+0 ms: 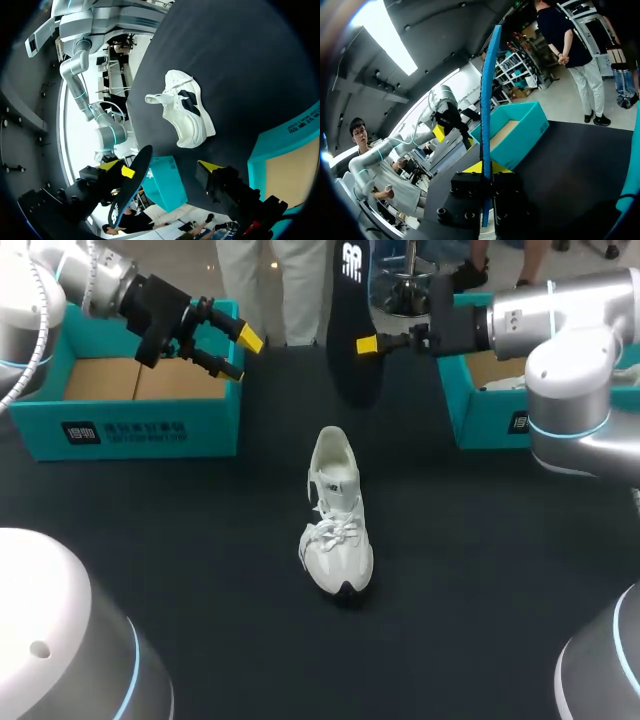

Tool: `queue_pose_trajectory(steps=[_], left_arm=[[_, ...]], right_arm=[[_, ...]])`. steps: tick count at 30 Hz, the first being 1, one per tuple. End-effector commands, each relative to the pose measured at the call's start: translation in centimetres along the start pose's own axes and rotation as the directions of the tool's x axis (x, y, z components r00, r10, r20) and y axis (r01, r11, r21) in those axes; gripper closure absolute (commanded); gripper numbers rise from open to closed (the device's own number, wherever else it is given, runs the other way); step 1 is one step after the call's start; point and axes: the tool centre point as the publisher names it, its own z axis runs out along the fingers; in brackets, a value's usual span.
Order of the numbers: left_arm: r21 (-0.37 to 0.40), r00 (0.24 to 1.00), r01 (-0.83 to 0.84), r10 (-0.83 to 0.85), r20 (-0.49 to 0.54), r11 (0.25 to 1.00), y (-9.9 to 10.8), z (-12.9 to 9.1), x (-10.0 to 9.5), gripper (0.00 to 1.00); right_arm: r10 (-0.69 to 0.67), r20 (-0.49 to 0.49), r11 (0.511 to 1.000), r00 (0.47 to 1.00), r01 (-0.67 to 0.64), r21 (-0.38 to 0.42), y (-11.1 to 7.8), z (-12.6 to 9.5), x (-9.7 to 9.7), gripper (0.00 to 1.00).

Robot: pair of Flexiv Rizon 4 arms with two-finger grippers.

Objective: Take the shoe out of the shoebox, open the shoe tongue, remove and reinsert the insole, then place the shoe into the shoebox

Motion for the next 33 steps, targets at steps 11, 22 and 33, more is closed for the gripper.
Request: queue_pose_trajectory(steps=[11,22,33], left_arm=[[0.001,1.0,-0.001,0.001,-0.003,1.0,0.0,0.0,0.0,0.0],[0.001,1.0,-0.001,0.001,-0.003,1.0,0.0,0.0,0.0,0.0],[0.001,1.0,-0.001,0.001,-0.003,1.0,0.0,0.0,0.0,0.0]], right_arm=[[0.031,-0.06,0.999,0.998,-0.029,0.03,-4.7,2.4,-1.1,1.0],[0.049,-0.045,0.998,0.998,-0.047,0.033,-5.1,2.4,-0.8,1.0],[0.05,-0.037,0.998,0.998,-0.049,0.03,-6.4,2.8,-1.7,1.0]])
